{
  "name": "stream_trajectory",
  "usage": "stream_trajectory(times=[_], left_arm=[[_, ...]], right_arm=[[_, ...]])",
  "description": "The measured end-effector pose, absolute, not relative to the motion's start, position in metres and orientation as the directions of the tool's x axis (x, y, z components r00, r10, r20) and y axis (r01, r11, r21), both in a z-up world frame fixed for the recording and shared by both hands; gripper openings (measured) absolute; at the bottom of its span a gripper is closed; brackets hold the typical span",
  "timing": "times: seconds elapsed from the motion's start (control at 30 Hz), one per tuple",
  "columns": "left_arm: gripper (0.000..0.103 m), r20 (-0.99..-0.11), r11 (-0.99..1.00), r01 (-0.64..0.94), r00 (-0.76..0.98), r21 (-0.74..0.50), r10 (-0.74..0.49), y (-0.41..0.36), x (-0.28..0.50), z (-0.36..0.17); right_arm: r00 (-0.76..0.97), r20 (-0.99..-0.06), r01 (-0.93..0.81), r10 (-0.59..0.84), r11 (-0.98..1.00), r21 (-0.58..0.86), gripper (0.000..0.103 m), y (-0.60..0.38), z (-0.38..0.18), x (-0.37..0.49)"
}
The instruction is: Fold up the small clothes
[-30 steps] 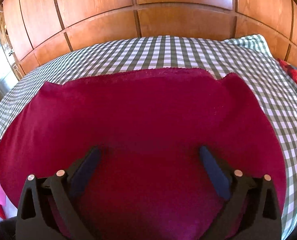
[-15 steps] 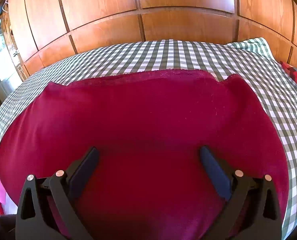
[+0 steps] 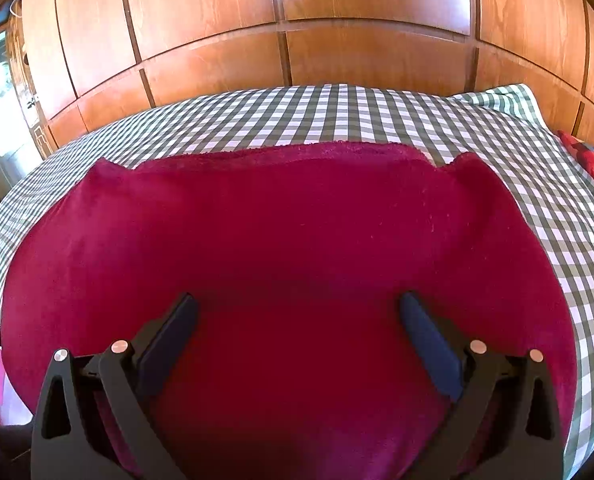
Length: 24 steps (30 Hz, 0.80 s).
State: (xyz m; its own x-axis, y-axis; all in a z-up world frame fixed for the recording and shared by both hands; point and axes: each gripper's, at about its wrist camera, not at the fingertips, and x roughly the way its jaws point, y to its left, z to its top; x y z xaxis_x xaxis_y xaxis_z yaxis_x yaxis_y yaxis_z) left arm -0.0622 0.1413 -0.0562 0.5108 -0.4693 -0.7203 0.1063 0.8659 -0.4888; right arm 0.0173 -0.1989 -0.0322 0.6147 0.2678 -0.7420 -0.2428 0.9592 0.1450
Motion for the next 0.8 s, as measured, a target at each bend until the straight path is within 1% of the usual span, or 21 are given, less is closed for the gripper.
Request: stream_trajectory(times=[0.03, 0.07, 0.1, 0.13, 0.23, 0.3, 0.43, 0.5, 0.53, 0.57, 0.7, 0.73, 0.77, 0.8], left_arm=[[0.012, -0.692, 0.844, 0.114, 0.522, -0.524, -0.500, 0.145, -0.061, -0.051], [0.023, -0.657, 0.821, 0.117, 0.543, -0.558, -0.523, 0.153, -0.058, -0.044], [0.031, -0.637, 0.813, 0.106, 0.567, -0.573, -0.523, 0.160, -0.055, -0.038], [0.043, -0.624, 0.811, 0.078, 0.597, -0.580, -0.504, 0.169, -0.046, -0.031], [0.044, -0.627, 0.815, 0.048, 0.612, -0.578, -0.481, 0.178, -0.014, -0.028], [0.044, -0.653, 0.825, 0.005, 0.608, -0.566, -0.451, 0.179, 0.014, -0.033], [0.044, -0.658, 0.803, -0.001, 0.575, -0.596, -0.487, 0.177, 0.053, -0.040], [0.028, -0.666, 0.808, 0.029, 0.550, -0.588, -0.504, 0.165, 0.066, -0.043], [0.011, -0.688, 0.836, 0.041, 0.546, -0.548, -0.478, 0.156, 0.076, -0.042], [0.006, -0.691, 0.847, 0.056, 0.552, -0.528, -0.467, 0.152, 0.078, -0.039], [0.005, -0.624, 0.883, 0.121, 0.665, -0.453, -0.411, 0.138, 0.071, -0.003], [0.005, -0.647, 0.922, 0.100, 0.684, -0.375, -0.337, 0.135, 0.070, 0.000], [0.005, -0.675, 0.940, 0.076, 0.676, -0.333, -0.294, 0.132, 0.075, -0.005], [0.005, -0.734, 0.963, 0.024, 0.642, -0.269, -0.221, 0.133, 0.083, -0.020]], right_arm=[[0.615, -0.742, -0.243, 0.268, 0.959, 0.144, 0.101, -0.199, -0.032, 0.017], [0.615, -0.742, -0.243, 0.267, 0.959, 0.144, 0.101, -0.199, -0.032, 0.017], [0.616, -0.742, -0.243, 0.267, 0.959, 0.144, 0.101, -0.199, -0.032, 0.017], [0.617, -0.740, -0.244, 0.267, 0.959, 0.143, 0.101, -0.199, -0.032, 0.017], [0.619, -0.738, -0.245, 0.268, 0.959, 0.143, 0.101, -0.200, -0.031, 0.017], [0.619, -0.738, -0.245, 0.268, 0.959, 0.142, 0.101, -0.200, -0.031, 0.017], [0.622, -0.736, -0.247, 0.269, 0.959, 0.142, 0.101, -0.201, -0.031, 0.017], [0.623, -0.735, -0.247, 0.269, 0.959, 0.142, 0.101, -0.201, -0.031, 0.017], [0.621, -0.736, -0.247, 0.268, 0.959, 0.141, 0.101, -0.201, -0.031, 0.017], [0.620, -0.738, -0.246, 0.266, 0.959, 0.139, 0.101, -0.201, -0.031, 0.018], [0.620, -0.742, -0.239, 0.253, 0.963, 0.129, 0.101, -0.200, -0.029, 0.017], [0.624, -0.740, -0.237, 0.251, 0.963, 0.126, 0.101, -0.200, -0.030, 0.017], [0.625, -0.741, -0.236, 0.248, 0.964, 0.123, 0.101, -0.199, -0.030, 0.018], [0.625, -0.742, -0.234, 0.243, 0.965, 0.119, 0.101, -0.198, -0.031, 0.019]])
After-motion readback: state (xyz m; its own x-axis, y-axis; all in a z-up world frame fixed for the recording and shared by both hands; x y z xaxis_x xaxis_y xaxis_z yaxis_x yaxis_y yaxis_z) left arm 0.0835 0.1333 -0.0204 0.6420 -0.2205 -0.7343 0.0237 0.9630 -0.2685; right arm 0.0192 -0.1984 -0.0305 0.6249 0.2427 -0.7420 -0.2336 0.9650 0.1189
